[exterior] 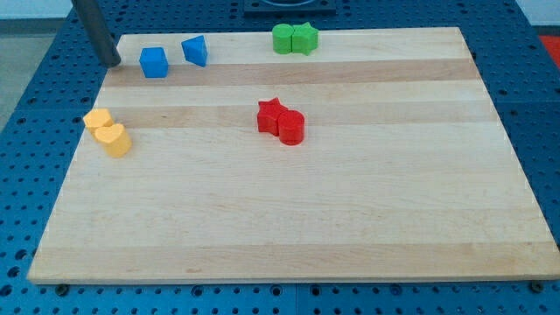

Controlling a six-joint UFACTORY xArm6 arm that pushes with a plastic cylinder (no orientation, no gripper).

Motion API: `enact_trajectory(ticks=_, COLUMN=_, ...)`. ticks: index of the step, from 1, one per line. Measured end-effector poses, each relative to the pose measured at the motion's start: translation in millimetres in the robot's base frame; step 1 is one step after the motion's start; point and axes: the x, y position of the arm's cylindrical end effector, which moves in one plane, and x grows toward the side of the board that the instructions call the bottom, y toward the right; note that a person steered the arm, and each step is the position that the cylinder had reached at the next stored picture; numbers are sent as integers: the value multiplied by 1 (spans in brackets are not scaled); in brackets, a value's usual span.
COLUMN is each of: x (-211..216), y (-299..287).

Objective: Place the blue cube vertical to the red star

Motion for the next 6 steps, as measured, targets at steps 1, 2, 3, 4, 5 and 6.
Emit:
enact_trajectory(ticks=1, x=0, y=64)
enact_trajectory(ticks=2, x=0, y=150)
enact_trajectory(ticks=3, x=0, y=208)
enact_trajectory(ticks=4, x=0, y=205)
enact_trajectory(ticks=5, x=0, y=152)
enact_trajectory(ticks=6, x=0, y=98)
